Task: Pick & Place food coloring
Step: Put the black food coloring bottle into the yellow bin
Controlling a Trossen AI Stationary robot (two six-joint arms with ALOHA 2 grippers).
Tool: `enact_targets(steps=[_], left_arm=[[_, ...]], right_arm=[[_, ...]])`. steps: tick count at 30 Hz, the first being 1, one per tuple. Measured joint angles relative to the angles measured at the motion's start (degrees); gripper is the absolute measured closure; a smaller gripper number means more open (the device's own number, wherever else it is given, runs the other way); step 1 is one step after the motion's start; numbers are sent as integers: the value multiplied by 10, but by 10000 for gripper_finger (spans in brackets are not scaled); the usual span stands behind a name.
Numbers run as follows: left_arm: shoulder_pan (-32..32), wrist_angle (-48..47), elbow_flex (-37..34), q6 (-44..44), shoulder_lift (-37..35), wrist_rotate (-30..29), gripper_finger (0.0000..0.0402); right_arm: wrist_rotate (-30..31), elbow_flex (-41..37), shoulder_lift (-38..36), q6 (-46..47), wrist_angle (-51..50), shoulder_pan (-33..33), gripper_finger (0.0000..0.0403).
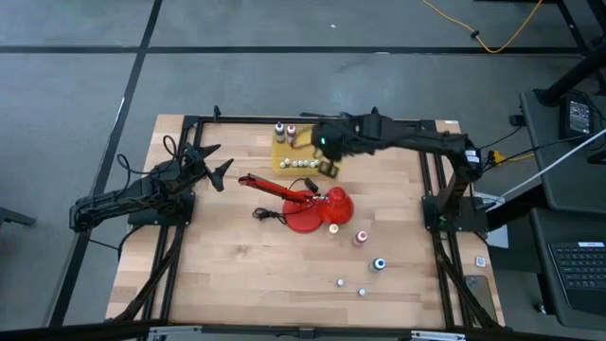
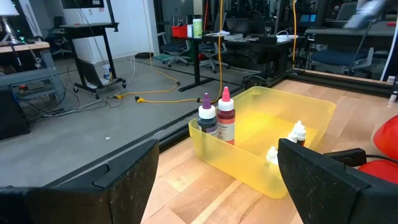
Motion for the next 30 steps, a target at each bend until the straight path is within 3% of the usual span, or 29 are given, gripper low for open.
enact_targets(steps=[6, 13, 23, 30], left_arm=[[0, 0, 0, 0, 0, 0, 83], [0, 0, 0, 0, 0, 0, 83], [0, 0, 0, 0, 0, 0, 83], [0, 0, 0, 0, 0, 0, 83]], right_arm=[[-75, -76, 1, -85, 191, -82, 338], [-130, -181, 1, -95, 287, -152, 334], [-186, -206, 63, -118, 280, -185, 333], [-190, -193, 104, -135, 242, -187, 331]])
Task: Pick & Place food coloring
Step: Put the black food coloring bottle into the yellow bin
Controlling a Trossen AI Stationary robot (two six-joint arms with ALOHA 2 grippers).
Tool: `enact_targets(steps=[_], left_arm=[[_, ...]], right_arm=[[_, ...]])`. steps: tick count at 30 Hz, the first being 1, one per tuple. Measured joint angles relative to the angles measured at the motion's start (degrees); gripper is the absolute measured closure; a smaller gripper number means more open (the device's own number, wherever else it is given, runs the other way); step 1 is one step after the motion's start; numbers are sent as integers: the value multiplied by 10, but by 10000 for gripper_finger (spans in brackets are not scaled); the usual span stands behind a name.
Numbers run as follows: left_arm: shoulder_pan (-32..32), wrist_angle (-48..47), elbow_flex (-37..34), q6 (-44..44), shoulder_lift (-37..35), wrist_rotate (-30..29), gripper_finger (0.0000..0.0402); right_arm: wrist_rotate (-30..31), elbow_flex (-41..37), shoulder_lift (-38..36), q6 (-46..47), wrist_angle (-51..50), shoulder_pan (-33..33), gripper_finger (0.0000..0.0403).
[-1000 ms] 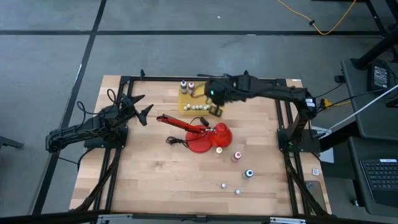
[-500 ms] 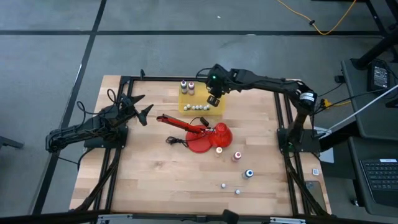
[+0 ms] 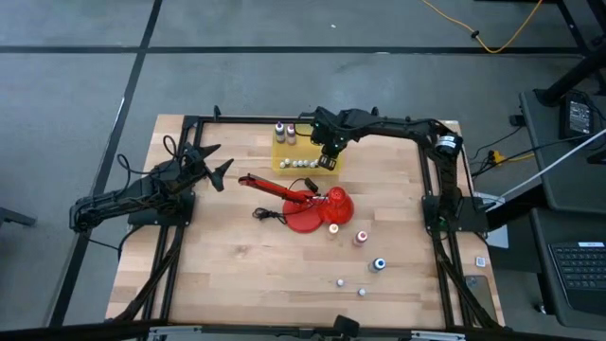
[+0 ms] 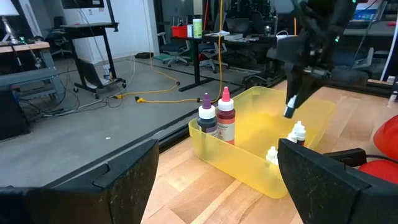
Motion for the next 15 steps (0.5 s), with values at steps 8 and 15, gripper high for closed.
enact_targets(steps=[8, 15], left_arm=[[0, 0, 0, 0, 0, 0, 83], [0, 0, 0, 0, 0, 0, 83]], right_arm=[[-12, 5, 31, -8, -23, 3, 332], [-13, 5, 47, -19, -29, 21, 331]])
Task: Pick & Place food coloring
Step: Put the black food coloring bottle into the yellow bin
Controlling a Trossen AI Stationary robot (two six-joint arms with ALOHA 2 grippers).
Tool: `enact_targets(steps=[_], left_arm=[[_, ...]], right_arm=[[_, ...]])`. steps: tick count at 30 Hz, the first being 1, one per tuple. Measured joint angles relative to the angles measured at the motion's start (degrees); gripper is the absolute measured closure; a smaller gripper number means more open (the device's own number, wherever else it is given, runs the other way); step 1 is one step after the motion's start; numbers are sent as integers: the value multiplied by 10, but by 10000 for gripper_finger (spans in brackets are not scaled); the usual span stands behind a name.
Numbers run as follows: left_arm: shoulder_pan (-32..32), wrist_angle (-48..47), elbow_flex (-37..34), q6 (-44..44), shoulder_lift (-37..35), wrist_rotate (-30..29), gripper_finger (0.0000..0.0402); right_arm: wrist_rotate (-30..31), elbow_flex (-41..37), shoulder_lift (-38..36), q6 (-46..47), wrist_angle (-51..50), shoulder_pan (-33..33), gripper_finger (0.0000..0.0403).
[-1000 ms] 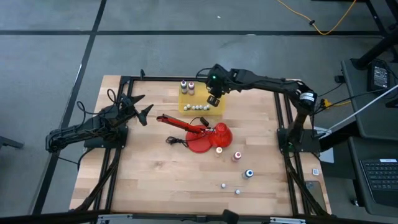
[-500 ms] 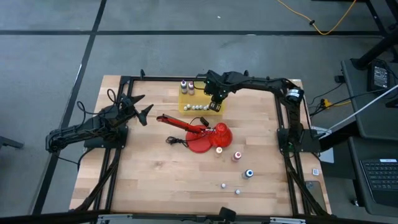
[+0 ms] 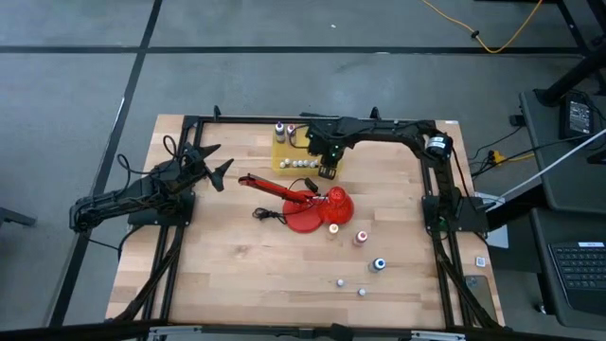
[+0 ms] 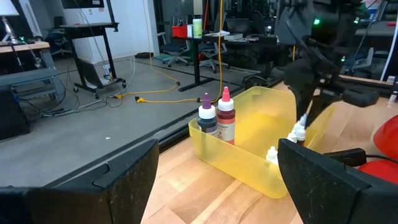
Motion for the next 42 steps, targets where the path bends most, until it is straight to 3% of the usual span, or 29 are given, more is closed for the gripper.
enact_targets(steps=[27, 37, 42], left_arm=[[0, 0, 0, 0, 0, 0, 83], [0, 0, 0, 0, 0, 0, 83], [0, 0, 0, 0, 0, 0, 83]], right_arm=[[-15, 28, 2, -33, -15, 11, 298], [-12, 104, 2, -17, -62, 13, 297], [4, 108, -24, 16, -54, 24, 260]])
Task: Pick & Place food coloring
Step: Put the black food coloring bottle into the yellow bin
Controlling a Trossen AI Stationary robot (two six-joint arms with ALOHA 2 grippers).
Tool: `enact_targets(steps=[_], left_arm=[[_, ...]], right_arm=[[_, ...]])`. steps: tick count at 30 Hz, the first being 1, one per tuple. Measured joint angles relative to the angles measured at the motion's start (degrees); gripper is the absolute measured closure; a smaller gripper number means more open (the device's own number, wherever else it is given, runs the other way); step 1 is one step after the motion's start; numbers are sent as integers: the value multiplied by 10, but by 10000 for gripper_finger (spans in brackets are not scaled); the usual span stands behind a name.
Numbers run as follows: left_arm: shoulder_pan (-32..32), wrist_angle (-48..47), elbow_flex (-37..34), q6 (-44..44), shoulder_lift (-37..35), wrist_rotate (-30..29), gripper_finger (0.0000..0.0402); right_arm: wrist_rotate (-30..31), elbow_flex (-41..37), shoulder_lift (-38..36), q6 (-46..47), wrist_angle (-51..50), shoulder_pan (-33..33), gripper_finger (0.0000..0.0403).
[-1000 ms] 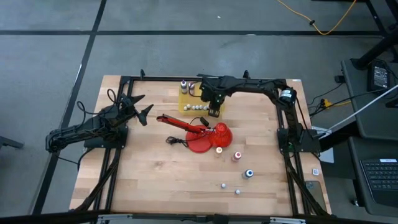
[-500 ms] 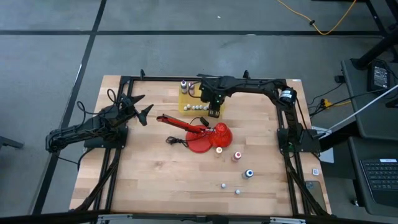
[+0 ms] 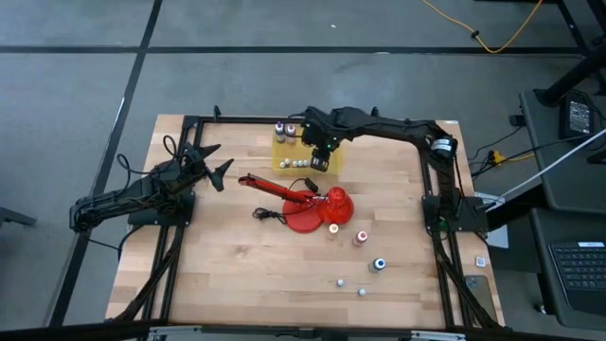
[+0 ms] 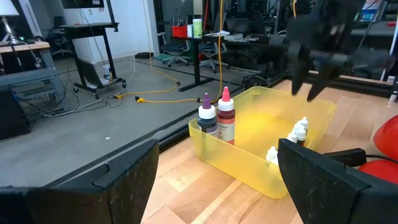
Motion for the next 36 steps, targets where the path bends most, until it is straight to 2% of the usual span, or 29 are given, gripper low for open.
enact_targets(steps=[9, 17, 20, 26, 36], left_arm=[[0, 0, 0, 0, 0, 0, 83], [0, 0, 0, 0, 0, 0, 83], [0, 0, 0, 0, 0, 1, 83], [0, 0, 0, 0, 0, 1, 83], [0, 0, 0, 0, 0, 1, 83]], right_arm=[[99, -74, -114, 90, 7, 61, 158], [164, -152, -250, 225, -4, 137, 140], [163, -170, -289, 305, -16, 171, 140], [120, -174, -334, 440, -44, 248, 140], [90, -160, -340, 650, -31, 400, 140]])
